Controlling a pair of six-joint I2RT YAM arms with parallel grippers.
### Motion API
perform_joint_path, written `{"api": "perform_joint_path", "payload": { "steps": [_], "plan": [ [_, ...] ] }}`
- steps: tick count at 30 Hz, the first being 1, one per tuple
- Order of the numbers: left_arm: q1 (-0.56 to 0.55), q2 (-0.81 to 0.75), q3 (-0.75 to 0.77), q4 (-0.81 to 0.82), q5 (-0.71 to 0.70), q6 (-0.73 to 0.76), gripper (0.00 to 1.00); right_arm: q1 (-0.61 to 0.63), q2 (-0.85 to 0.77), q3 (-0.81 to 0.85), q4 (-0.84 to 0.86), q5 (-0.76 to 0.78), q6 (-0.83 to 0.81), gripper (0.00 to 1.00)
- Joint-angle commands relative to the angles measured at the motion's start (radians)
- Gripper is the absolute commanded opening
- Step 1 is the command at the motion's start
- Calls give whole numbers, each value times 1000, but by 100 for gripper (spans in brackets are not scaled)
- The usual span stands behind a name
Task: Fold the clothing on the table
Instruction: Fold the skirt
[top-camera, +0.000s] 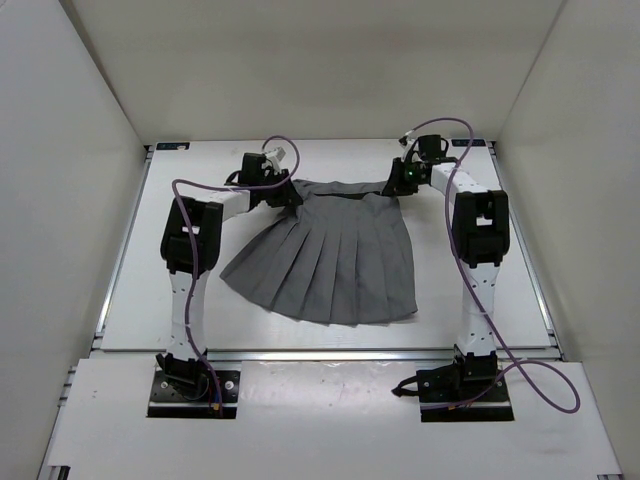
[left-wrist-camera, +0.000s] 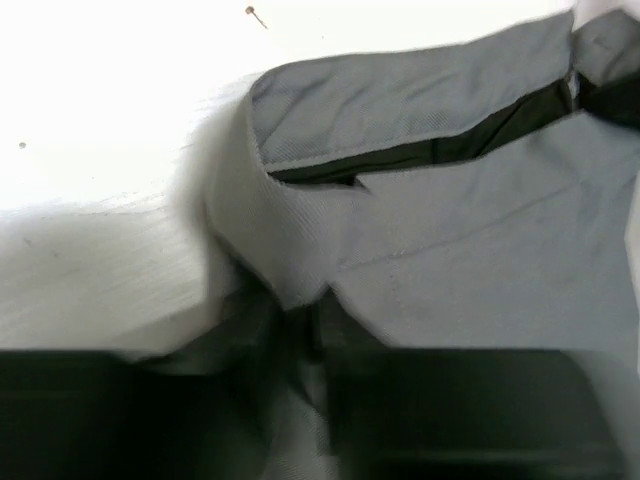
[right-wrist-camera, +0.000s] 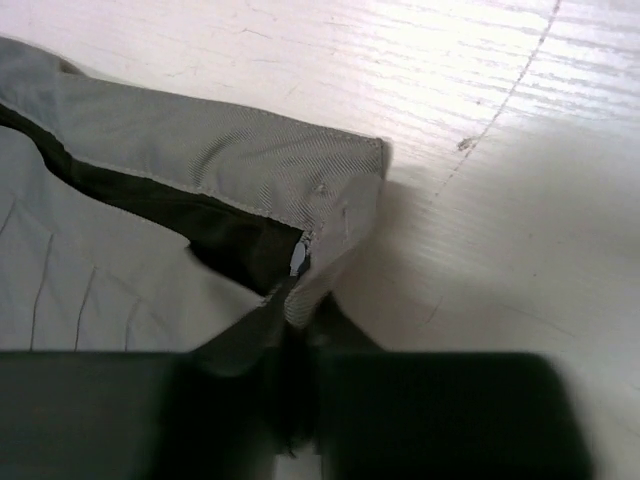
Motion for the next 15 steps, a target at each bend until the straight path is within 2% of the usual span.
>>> {"api": "perform_joint_path", "payload": {
  "steps": [1, 2, 3, 10, 15],
  "plan": [
    [-12, -6, 61, -34, -5, 8, 22, 4, 7, 72, -24, 25, 16, 0],
    [-17, -4, 69, -44, -19, 1, 7, 9, 3, 79, -33, 27, 9, 0],
    [-15, -9, 74, -43, -28, -1, 0, 4, -10, 83, -38, 38, 12, 0],
    [-6, -101, 61, -106, -119, 27, 0, -35, -134, 75, -68, 70, 8, 0],
    [6, -249, -87, -117, -166, 65, 0, -48, -225, 67, -84, 78, -2, 0]
  ]
}}
